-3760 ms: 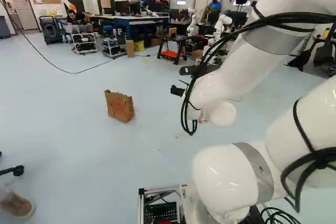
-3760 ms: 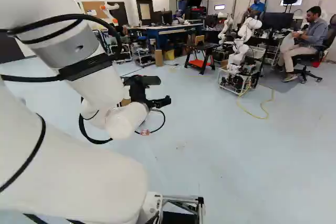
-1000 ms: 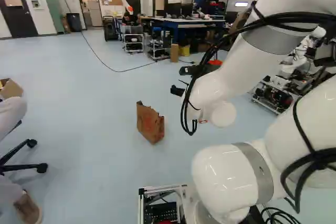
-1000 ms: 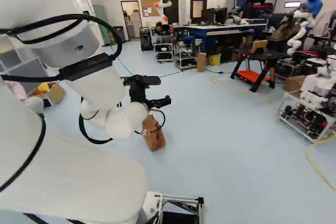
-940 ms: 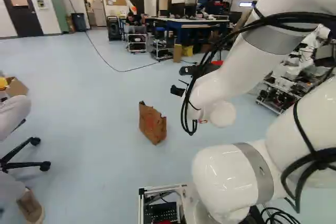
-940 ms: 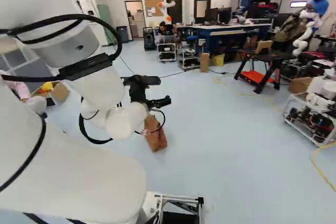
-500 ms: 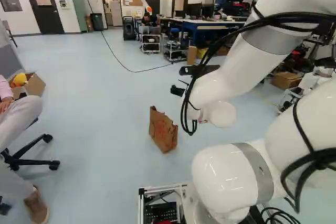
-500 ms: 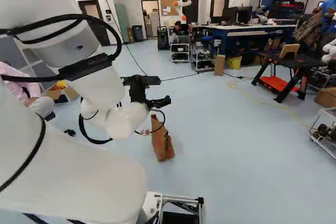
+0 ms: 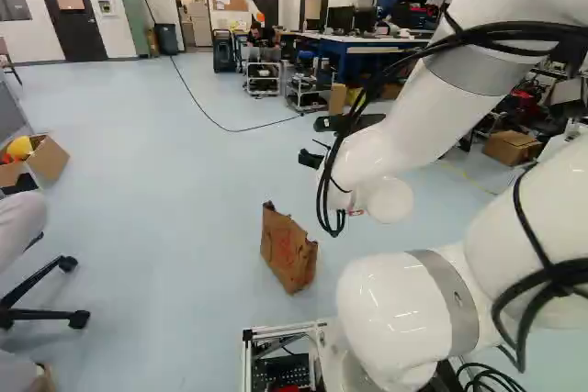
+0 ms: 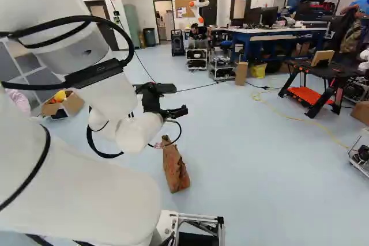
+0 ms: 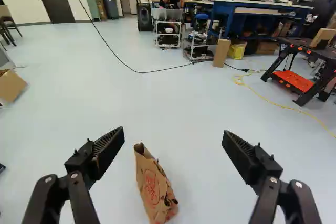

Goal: Pick up the grocery bag from the ground

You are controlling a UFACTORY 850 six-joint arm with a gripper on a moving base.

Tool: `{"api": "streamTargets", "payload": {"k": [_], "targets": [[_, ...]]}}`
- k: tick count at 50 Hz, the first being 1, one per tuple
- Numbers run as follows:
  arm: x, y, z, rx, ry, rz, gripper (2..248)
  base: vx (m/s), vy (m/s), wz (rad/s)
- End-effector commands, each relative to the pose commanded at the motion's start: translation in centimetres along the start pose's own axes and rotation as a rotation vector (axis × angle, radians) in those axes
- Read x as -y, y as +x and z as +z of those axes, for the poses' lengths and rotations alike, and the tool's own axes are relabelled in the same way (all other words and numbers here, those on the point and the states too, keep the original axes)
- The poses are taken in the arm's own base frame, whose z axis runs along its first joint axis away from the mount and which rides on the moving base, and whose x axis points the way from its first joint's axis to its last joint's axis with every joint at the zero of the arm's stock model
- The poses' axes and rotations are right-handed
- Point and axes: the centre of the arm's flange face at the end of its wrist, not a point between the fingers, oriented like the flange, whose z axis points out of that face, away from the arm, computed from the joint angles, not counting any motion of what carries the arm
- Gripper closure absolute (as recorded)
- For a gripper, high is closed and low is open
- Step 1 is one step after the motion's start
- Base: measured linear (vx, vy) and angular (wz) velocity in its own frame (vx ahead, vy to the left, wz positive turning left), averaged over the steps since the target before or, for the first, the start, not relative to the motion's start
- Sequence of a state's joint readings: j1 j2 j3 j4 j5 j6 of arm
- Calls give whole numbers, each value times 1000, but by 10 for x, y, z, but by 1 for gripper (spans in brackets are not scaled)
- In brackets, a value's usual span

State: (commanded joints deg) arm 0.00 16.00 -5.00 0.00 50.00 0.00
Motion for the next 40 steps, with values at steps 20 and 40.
{"api": "streamTargets", "payload": {"k": [20,40], "targets": [[0,0,0,0,0,0,3,210,31,-9],[0,0,0,0,0,0,3,32,2,-3]]}}
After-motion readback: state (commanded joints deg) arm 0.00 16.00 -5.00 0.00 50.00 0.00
